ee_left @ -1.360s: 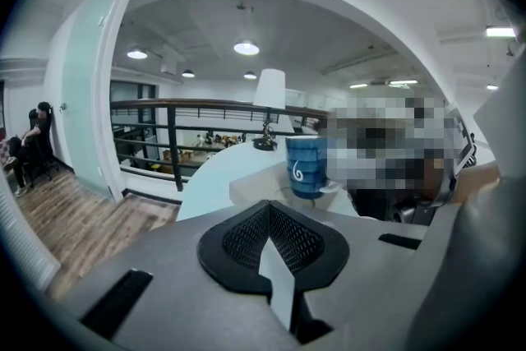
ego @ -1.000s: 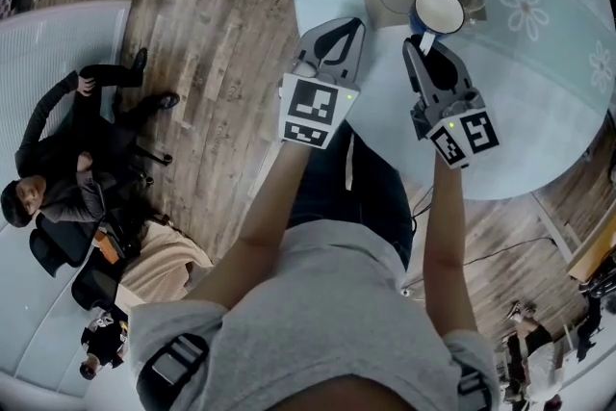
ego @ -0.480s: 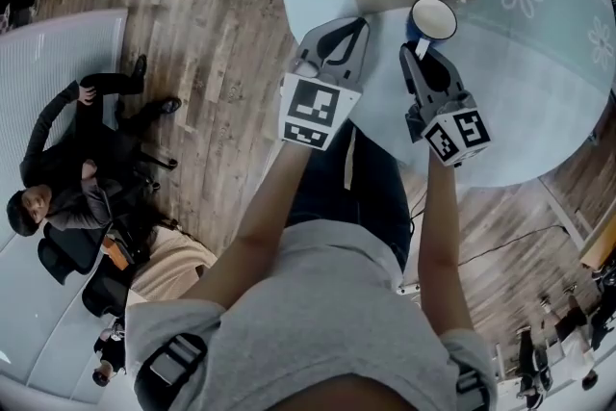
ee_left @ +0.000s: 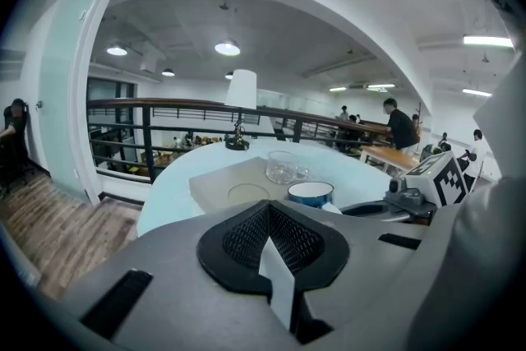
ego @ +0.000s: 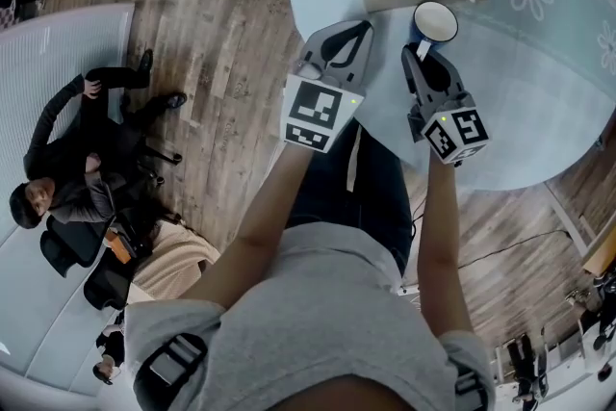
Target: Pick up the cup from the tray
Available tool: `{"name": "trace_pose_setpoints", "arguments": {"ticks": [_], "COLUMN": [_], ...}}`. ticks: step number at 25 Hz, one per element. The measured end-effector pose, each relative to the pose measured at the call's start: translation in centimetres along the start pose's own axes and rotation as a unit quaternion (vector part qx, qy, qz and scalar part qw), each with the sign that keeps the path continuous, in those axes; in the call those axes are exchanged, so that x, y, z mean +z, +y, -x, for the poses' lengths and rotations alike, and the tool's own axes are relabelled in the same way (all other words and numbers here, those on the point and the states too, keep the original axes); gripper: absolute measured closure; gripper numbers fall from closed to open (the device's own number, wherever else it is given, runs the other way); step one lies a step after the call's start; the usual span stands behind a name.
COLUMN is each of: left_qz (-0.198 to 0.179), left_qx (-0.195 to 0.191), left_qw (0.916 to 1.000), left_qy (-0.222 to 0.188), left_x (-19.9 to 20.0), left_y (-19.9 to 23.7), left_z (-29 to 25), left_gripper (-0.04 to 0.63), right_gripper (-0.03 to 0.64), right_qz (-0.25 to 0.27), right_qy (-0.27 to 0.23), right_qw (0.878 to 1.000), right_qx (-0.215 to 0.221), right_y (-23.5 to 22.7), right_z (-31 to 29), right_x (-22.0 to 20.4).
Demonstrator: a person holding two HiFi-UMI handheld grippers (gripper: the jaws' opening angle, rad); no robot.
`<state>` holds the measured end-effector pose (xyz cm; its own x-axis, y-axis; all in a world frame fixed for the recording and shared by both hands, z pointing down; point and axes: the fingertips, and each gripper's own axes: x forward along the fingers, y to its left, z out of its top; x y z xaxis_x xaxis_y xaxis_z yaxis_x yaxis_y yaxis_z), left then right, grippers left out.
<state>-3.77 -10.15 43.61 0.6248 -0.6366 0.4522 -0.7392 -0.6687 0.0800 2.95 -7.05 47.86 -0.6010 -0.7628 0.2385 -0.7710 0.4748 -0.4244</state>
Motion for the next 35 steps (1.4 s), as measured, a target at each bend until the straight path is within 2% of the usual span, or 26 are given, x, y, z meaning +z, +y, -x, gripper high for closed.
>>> {"name": "trace_pose_setpoints", "arguments": {"ticks": [14, 21, 26, 35], "left_qz": [-0.003, -0.004, -0.004, -0.002], "left_qx": [-0.003, -0.010, -0.014, -0.019], "left_qw": [1.0000, 0.9999, 0.9998, 0.9997], "left_qy": [0.004, 0.011, 0.014, 0.017], "left_x": [-0.5, -1.2, -1.4, -1.4], "left_y": [-0.6, -1.1, -1.5, -1.9], "left_z": [0.1, 0.1, -0.3, -0.3], "left_gripper": [0.589, 0.589, 0.589, 0.589], "right_gripper": [0.571, 0.571, 0.571, 0.545], "right_qz": [0.046, 0.087, 0.093, 0.086], "right_qy": [0.011, 0.036, 0.036, 0.032], "right_qw": [0.999, 0.995, 0.994, 0.988], "right_qx": [-0.017, -0.043, -0.054, -0.127], "right_y": [0.4, 0.6, 0.4, -0.2], "right_z": [0.8, 1.3, 1.2, 2.5], "right_x": [-2.0, -4.0, -4.1, -4.3]}}
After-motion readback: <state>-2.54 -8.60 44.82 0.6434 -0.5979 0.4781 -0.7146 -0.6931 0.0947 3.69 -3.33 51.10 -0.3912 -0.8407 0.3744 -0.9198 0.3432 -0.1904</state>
